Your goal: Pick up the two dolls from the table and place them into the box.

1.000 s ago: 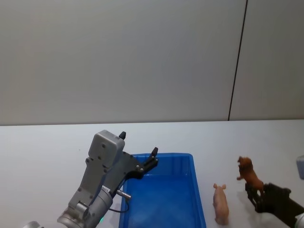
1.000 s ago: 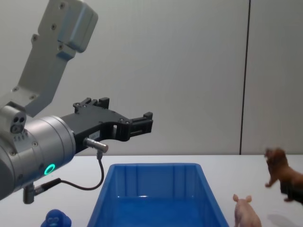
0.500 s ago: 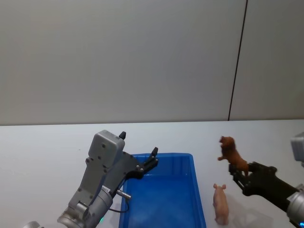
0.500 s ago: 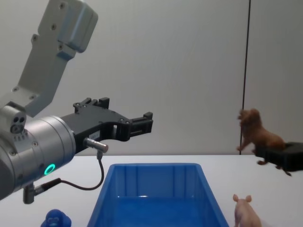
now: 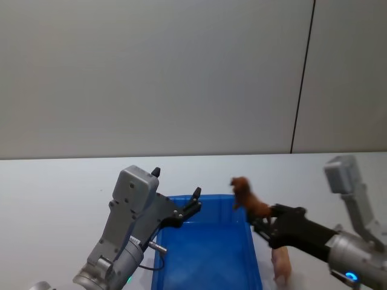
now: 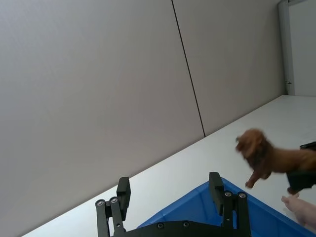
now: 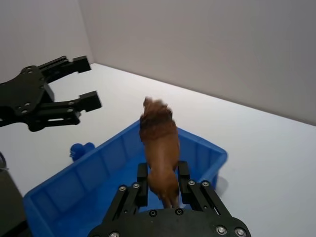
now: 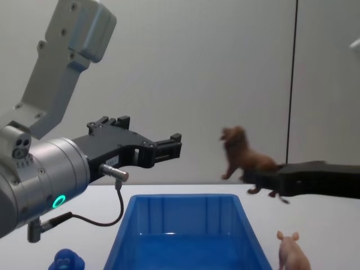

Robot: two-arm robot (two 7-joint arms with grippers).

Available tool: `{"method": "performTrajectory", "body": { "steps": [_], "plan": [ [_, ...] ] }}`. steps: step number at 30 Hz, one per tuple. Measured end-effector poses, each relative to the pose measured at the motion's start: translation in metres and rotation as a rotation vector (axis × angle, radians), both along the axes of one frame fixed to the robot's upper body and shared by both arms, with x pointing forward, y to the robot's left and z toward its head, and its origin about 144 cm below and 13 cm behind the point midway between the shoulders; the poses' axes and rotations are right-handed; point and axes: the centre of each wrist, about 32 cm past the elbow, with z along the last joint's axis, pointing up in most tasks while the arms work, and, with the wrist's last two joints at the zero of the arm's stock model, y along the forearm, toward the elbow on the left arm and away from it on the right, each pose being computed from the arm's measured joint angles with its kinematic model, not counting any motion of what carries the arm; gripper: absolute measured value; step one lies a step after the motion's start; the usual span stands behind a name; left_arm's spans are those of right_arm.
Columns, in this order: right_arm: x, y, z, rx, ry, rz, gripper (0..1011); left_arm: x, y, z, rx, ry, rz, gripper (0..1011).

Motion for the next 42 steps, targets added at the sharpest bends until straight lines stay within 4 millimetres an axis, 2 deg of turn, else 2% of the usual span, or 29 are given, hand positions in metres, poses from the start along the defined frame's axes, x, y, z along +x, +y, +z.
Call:
{"method": "performTrajectory", "body": {
  "steps": [3, 4, 8, 13, 14, 22, 24, 34, 42],
  "plan": [
    [0.003, 0.006, -0.001, -0.002, 0.015, 0.022, 414, 0.000, 0.000, 0.000, 0.000, 0.000, 0.000, 1002],
    [0.004, 0.008, -0.001, -0.003, 0.019, 0.028, 414, 0.000, 0.000, 0.000, 0.000, 0.000, 0.000, 1002],
    [0.010, 0.017, -0.001, -0.006, 0.036, 0.056, 575, 0.000, 0.000, 0.000, 0.000, 0.000, 0.000, 1001],
    [0.014, 0.023, -0.002, -0.009, 0.042, 0.068, 712, 0.000, 0.000, 0.000, 0.000, 0.000, 0.000, 1002],
    [0.015, 0.023, -0.002, -0.010, 0.042, 0.067, 769, 0.000, 0.000, 0.000, 0.000, 0.000, 0.000, 1002],
    [0.014, 0.017, -0.003, -0.014, 0.024, 0.036, 972, 0.000, 0.000, 0.000, 0.000, 0.000, 0.000, 1002],
    [0.013, 0.015, -0.003, -0.013, 0.019, 0.023, 1001, 0.000, 0.000, 0.000, 0.000, 0.000, 0.000, 1002],
    [-0.001, -0.009, -0.012, -0.015, 0.006, -0.080, 1001, 0.000, 0.000, 0.000, 0.000, 0.000, 0.000, 1002],
    [-0.012, -0.019, -0.021, -0.027, 0.020, -0.131, 1001, 0.000, 0.000, 0.000, 0.000, 0.000, 0.000, 1002]
  ]
}}
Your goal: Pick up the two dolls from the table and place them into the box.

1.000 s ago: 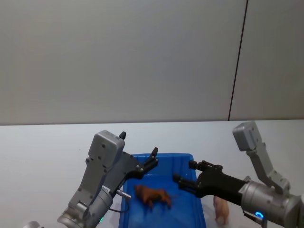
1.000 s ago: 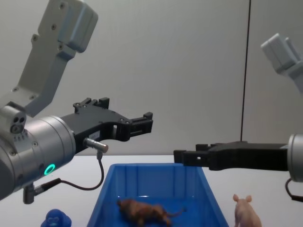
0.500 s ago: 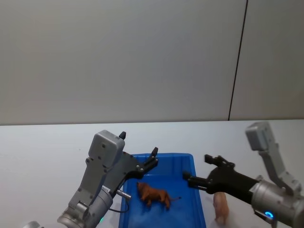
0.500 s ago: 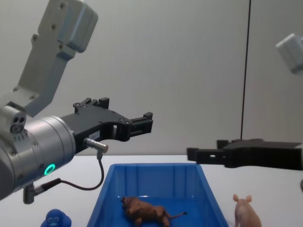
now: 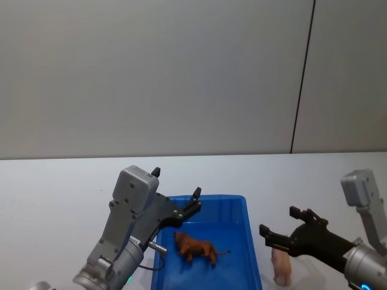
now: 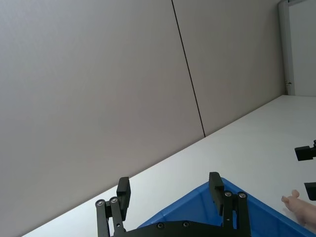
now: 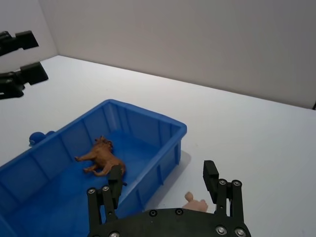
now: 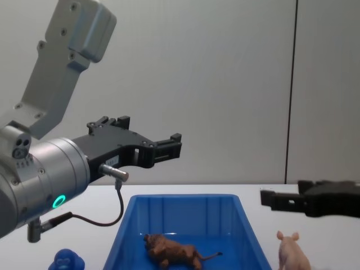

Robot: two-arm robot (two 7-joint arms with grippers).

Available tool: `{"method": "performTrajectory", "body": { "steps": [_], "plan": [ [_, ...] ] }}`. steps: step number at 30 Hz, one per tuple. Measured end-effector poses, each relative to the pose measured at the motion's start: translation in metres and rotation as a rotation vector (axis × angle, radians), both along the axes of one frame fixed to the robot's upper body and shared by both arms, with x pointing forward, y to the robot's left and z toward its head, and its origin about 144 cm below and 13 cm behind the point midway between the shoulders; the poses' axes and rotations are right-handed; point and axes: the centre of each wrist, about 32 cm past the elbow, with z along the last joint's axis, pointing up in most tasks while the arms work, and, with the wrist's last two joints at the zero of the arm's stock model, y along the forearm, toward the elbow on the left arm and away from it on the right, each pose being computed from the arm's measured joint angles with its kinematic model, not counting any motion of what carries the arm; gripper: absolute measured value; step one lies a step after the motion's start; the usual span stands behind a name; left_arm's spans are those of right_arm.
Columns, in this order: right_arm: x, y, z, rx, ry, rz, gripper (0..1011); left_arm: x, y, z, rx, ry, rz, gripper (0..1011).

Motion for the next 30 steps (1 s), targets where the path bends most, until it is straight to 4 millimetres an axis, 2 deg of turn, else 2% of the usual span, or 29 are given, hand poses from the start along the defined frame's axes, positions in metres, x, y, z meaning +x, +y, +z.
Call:
{"method": "performTrajectory", "body": {
  "steps": [16, 30],
  "plan": [
    [-0.020, 0.001, -0.020, -0.035, 0.066, -0.061, 1001, 0.000, 0.000, 0.000, 0.000, 0.000, 0.000, 1002],
    [-0.028, 0.008, -0.036, -0.063, 0.125, -0.099, 1001, 0.000, 0.000, 0.000, 0.000, 0.000, 0.000, 1002]
  ]
}}
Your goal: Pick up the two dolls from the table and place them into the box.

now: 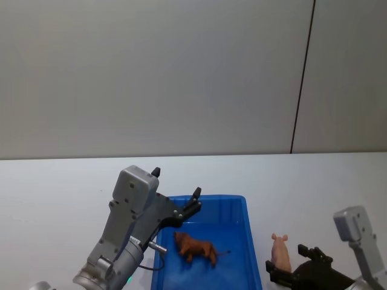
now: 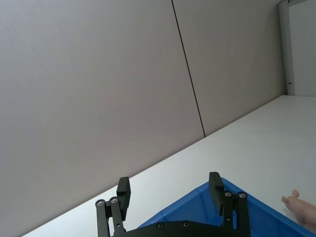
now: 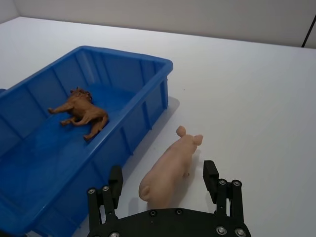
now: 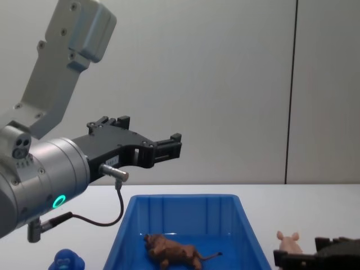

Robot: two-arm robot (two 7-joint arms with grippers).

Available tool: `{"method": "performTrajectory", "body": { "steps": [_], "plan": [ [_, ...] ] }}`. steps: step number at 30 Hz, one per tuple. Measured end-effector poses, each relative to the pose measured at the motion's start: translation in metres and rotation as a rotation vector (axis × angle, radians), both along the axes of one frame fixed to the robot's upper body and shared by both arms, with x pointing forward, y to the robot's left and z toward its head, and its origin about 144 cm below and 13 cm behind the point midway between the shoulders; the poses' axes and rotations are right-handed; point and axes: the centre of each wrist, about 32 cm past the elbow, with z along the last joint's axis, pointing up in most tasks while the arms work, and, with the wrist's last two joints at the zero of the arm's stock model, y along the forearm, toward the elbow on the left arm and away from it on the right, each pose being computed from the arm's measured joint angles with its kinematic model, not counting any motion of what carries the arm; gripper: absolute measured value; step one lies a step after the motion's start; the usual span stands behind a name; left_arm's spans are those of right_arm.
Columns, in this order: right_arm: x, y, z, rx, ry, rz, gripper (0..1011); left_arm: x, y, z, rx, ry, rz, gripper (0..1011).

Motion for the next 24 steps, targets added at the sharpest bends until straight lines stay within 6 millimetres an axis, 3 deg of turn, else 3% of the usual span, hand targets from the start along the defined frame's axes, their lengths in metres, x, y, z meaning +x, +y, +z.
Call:
{"method": "performTrajectory", "body": {
  "steps": [7, 11, 24],
  "plan": [
    [-0.001, 0.003, -0.007, -0.005, 0.032, -0.015, 995, 0.000, 0.000, 0.000, 0.000, 0.000, 0.000, 1002],
    [0.000, 0.005, -0.010, -0.001, 0.046, -0.021, 934, 0.000, 0.000, 0.000, 0.000, 0.000, 0.000, 1002],
    [0.005, 0.010, -0.014, 0.013, 0.066, -0.042, 537, 0.000, 0.000, 0.000, 0.000, 0.000, 0.000, 1002]
  ]
}}
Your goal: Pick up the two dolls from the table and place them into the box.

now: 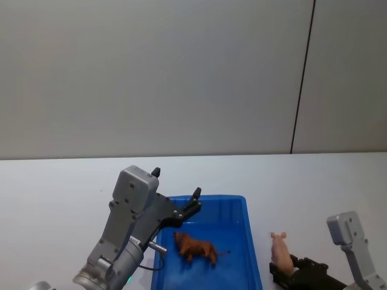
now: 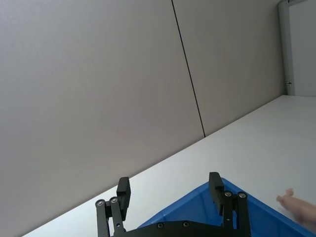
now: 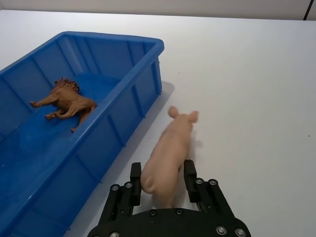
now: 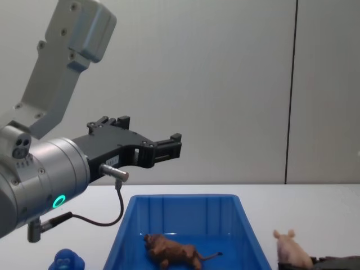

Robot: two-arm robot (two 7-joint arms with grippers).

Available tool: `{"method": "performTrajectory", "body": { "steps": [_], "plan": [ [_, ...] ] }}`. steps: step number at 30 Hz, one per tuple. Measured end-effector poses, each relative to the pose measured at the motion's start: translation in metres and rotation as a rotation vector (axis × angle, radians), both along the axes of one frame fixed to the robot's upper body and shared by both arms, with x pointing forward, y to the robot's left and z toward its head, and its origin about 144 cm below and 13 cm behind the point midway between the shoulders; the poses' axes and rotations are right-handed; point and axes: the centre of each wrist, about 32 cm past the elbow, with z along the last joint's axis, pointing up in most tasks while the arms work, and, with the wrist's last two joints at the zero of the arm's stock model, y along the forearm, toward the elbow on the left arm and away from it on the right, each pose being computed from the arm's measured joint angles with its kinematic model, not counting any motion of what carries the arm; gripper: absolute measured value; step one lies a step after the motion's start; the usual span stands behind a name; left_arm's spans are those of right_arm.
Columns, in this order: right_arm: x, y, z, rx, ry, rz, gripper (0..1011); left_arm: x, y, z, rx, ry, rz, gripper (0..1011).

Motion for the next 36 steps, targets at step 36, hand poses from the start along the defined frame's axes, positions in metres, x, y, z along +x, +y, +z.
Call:
{"method": "performTrajectory", "body": {
  "steps": [36],
  "plan": [
    [0.016, 0.007, 0.055, 0.012, -0.298, 0.074, 375, 0.000, 0.000, 0.000, 0.000, 0.000, 0.000, 1002]
  ]
}}
